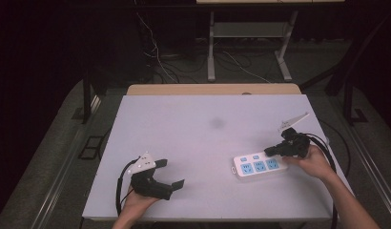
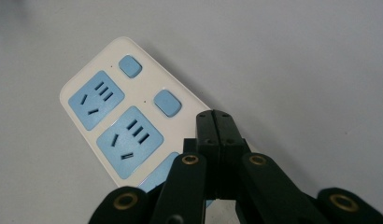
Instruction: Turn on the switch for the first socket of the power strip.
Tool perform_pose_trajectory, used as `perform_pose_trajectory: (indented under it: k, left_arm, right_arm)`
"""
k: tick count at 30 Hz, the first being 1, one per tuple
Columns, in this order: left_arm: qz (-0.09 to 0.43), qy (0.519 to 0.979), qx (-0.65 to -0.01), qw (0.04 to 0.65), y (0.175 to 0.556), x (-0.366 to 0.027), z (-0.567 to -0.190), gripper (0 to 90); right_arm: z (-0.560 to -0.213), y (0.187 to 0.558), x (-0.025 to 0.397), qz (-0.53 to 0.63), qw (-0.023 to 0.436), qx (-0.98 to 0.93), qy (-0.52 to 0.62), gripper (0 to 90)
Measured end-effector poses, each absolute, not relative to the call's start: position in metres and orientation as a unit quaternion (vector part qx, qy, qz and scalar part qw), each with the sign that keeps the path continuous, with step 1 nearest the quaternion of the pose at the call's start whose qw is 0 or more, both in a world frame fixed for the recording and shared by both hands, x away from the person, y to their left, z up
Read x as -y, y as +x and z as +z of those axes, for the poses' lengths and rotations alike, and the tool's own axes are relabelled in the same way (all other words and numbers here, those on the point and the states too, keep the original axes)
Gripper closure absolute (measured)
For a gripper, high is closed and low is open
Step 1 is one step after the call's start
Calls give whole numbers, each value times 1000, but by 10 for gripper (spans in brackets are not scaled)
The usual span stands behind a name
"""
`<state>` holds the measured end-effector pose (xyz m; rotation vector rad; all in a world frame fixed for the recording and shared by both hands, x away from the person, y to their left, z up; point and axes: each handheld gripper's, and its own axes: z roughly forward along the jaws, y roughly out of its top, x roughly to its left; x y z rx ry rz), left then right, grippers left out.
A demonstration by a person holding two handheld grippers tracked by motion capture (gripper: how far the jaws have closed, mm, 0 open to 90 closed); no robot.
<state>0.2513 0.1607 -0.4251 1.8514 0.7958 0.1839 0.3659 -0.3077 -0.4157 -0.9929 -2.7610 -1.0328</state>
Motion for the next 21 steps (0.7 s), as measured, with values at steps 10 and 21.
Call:
perform_pose_trajectory:
  k: [10, 21]
  left_arm:
    - [77, 773, -337, 532, 251, -162, -425, 0]
    - [77, 772, -338, 533, 252, -163, -425, 0]
  right_arm:
    - [-417, 365, 307, -332, 12, 889, -317, 900]
    - [-417, 364, 307, -333, 11, 888, -318, 900]
